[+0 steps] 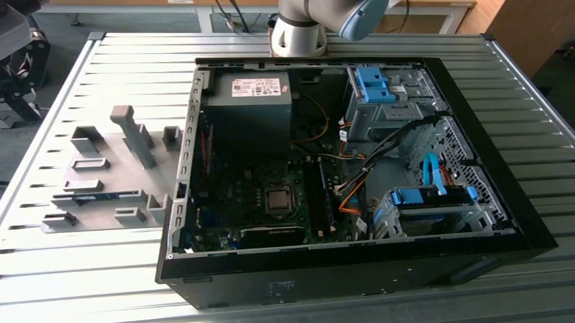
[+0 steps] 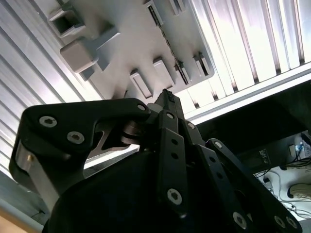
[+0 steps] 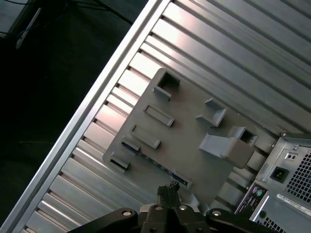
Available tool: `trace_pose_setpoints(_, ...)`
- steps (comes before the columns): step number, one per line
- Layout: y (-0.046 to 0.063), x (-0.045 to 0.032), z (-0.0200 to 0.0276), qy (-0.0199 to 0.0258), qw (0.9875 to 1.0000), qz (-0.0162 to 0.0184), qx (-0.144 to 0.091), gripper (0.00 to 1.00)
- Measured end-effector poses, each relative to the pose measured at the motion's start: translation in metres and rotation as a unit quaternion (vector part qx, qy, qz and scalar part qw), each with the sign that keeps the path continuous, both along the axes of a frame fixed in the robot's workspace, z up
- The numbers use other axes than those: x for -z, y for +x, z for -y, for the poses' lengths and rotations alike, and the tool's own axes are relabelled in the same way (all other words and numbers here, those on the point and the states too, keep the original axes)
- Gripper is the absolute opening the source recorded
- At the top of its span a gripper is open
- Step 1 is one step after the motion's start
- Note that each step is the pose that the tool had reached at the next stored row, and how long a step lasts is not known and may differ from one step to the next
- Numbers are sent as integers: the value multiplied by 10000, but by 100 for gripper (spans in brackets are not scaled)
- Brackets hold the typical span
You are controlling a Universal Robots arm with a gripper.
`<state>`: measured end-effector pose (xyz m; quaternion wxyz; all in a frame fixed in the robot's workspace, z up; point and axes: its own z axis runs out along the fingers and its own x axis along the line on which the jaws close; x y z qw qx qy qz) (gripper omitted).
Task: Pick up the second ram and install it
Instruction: 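Pick up the second ram and move it above second insertion slot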
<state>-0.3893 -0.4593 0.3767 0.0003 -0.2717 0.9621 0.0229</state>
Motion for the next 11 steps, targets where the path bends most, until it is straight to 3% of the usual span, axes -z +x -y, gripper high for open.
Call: trace_pose_setpoints(11,0,0,0,0,9988,0,-495,10)
